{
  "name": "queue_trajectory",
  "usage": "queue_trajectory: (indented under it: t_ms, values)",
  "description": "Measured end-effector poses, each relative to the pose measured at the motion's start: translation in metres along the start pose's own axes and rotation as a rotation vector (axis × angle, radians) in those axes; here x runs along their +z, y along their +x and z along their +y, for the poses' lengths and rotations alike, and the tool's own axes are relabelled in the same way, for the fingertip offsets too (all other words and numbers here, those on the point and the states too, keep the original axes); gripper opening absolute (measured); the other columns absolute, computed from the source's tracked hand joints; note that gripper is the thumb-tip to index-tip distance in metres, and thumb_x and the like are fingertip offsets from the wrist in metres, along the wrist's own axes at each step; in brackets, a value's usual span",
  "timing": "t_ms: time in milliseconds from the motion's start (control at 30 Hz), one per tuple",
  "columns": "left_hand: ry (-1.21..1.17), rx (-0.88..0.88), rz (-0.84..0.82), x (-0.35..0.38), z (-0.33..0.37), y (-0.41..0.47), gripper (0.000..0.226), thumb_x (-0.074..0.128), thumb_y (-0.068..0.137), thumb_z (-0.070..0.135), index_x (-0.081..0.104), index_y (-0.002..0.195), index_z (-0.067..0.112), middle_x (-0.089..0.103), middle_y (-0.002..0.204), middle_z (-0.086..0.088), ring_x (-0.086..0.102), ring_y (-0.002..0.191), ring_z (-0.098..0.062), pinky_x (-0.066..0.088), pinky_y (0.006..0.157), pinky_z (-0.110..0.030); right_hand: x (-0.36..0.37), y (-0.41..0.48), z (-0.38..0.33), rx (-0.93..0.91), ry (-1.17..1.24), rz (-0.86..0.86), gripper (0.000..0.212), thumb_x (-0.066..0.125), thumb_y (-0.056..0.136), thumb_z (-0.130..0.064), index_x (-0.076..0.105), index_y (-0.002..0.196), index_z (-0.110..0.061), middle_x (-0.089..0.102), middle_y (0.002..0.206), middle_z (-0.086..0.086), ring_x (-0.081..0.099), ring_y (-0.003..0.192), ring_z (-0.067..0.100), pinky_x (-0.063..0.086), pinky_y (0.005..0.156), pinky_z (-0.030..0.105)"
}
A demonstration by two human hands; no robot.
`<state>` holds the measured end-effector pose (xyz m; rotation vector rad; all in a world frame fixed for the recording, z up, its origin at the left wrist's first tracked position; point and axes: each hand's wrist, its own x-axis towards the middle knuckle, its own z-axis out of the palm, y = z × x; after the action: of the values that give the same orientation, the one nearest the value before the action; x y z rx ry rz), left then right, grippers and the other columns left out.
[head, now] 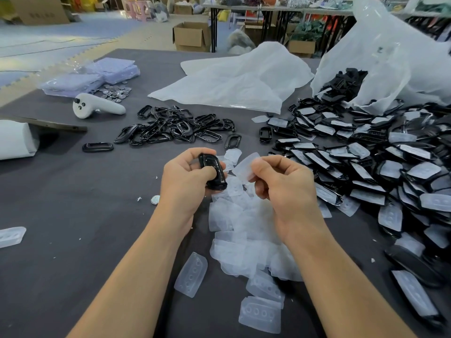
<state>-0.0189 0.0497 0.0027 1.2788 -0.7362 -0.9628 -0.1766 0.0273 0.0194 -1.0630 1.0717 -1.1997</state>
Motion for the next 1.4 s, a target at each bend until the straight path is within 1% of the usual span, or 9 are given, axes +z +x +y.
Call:
queue_trajectory:
  t_ms: [200, 300, 400, 500, 633, 900, 1067, 1267, 1400]
  values:
    - [-0.125, -0.020, -0.135, -0.010, 0.012, -0.003, 0.038, 0.056, 0.076, -0.013, 0.077, 0.087, 0.018, 0.075, 0.076, -0.010, 0.072, 0.062, -0.022, 0.057, 0.054, -0.027, 0.007, -0.001, 0.003, 0.039, 0.058, -0.023, 0.015, 0.066, 0.092, 0.004, 0.064, 0.086, -0.009, 0.075, 0.077, 0.017, 0.077, 0.068, 0.024, 0.058, 0.058, 0.025]
    - [-0.177, -0.114, -0.330, -0.017, 0.014, -0.004, 0.049, 0.055, 0.065, 0.000, 0.082, 0.103, 0.017, 0.075, 0.081, -0.011, 0.071, 0.064, -0.021, 0.053, 0.055, -0.023, 0.010, 0.000, 0.007, -0.013, 0.018, -0.018, 0.016, 0.065, 0.091, 0.007, 0.063, 0.085, -0.007, 0.073, 0.077, 0.016, 0.078, 0.072, 0.024, 0.059, 0.060, 0.025]
    - [-0.179, -0.146, -0.389, -0.014, 0.011, -0.003, 0.052, 0.055, 0.070, -0.002, 0.073, 0.118, 0.011, 0.079, 0.091, -0.012, 0.074, 0.069, -0.018, 0.055, 0.052, -0.022, 0.011, 0.001, 0.010, -0.035, -0.006, -0.059, 0.020, 0.063, 0.091, 0.011, 0.064, 0.080, -0.006, 0.070, 0.067, 0.003, 0.077, 0.071, 0.020, 0.061, 0.066, 0.026]
    - [-0.166, -0.155, -0.370, -0.011, 0.011, -0.004, 0.037, 0.050, 0.083, -0.010, 0.073, 0.108, 0.006, 0.080, 0.097, -0.017, 0.075, 0.069, -0.016, 0.056, 0.054, -0.024, 0.009, -0.001, 0.009, 0.019, 0.068, -0.187, 0.025, 0.064, 0.089, 0.013, 0.067, 0.075, -0.007, 0.070, 0.068, 0.004, 0.072, 0.066, 0.017, 0.062, 0.069, 0.028]
    - [-0.173, -0.150, -0.357, -0.014, 0.014, -0.005, 0.027, 0.054, 0.073, -0.002, 0.074, 0.090, 0.004, 0.078, 0.085, -0.018, 0.074, 0.065, -0.020, 0.056, 0.052, -0.024, 0.010, -0.002, 0.003, 0.123, 0.180, -0.271, 0.032, 0.065, 0.098, -0.014, 0.072, 0.067, -0.012, 0.071, 0.074, 0.009, 0.070, 0.068, 0.022, 0.063, 0.071, 0.037]
    - [-0.107, -0.050, -0.589, -0.022, 0.019, -0.009, 0.039, 0.051, 0.068, -0.006, 0.082, 0.086, 0.010, 0.073, 0.074, -0.015, 0.068, 0.061, -0.024, 0.057, 0.063, -0.025, -0.002, -0.001, -0.004, 0.308, 0.058, -0.541, 0.020, 0.064, 0.094, -0.005, 0.075, 0.109, -0.001, 0.064, 0.072, 0.009, 0.052, 0.059, 0.015, 0.044, 0.059, 0.024]
    - [-0.090, -0.070, -0.493, -0.020, 0.016, -0.007, 0.040, 0.057, 0.071, -0.003, 0.084, 0.095, 0.015, 0.075, 0.079, -0.016, 0.072, 0.065, -0.023, 0.058, 0.061, -0.026, -0.010, 0.006, -0.009, 0.323, 0.066, -0.440, 0.027, 0.063, 0.090, 0.003, 0.074, 0.074, -0.016, 0.058, 0.065, 0.006, 0.047, 0.052, 0.013, 0.042, 0.052, 0.018]
    - [0.076, -0.056, -0.228, -0.005, 0.008, -0.007, 0.036, 0.061, 0.089, -0.014, 0.081, 0.105, 0.011, 0.079, 0.093, -0.016, 0.072, 0.078, -0.025, 0.060, 0.060, -0.027, -0.009, 0.005, -0.010, 0.236, 0.144, -0.350, 0.015, 0.062, 0.092, 0.001, 0.068, 0.083, -0.010, 0.064, 0.075, 0.007, 0.047, 0.059, 0.014, 0.038, 0.061, 0.024]
    - [0.057, -0.021, -0.251, 0.002, 0.004, -0.010, 0.023, 0.070, 0.092, -0.004, 0.080, 0.106, 0.011, 0.079, 0.087, -0.014, 0.070, 0.072, -0.018, 0.059, 0.060, -0.025, 0.000, 0.002, -0.005, 0.031, -0.052, -0.233, 0.024, 0.071, 0.088, 0.002, 0.074, 0.071, -0.015, 0.062, 0.062, 0.004, 0.042, 0.053, 0.012, 0.035, 0.052, 0.021]
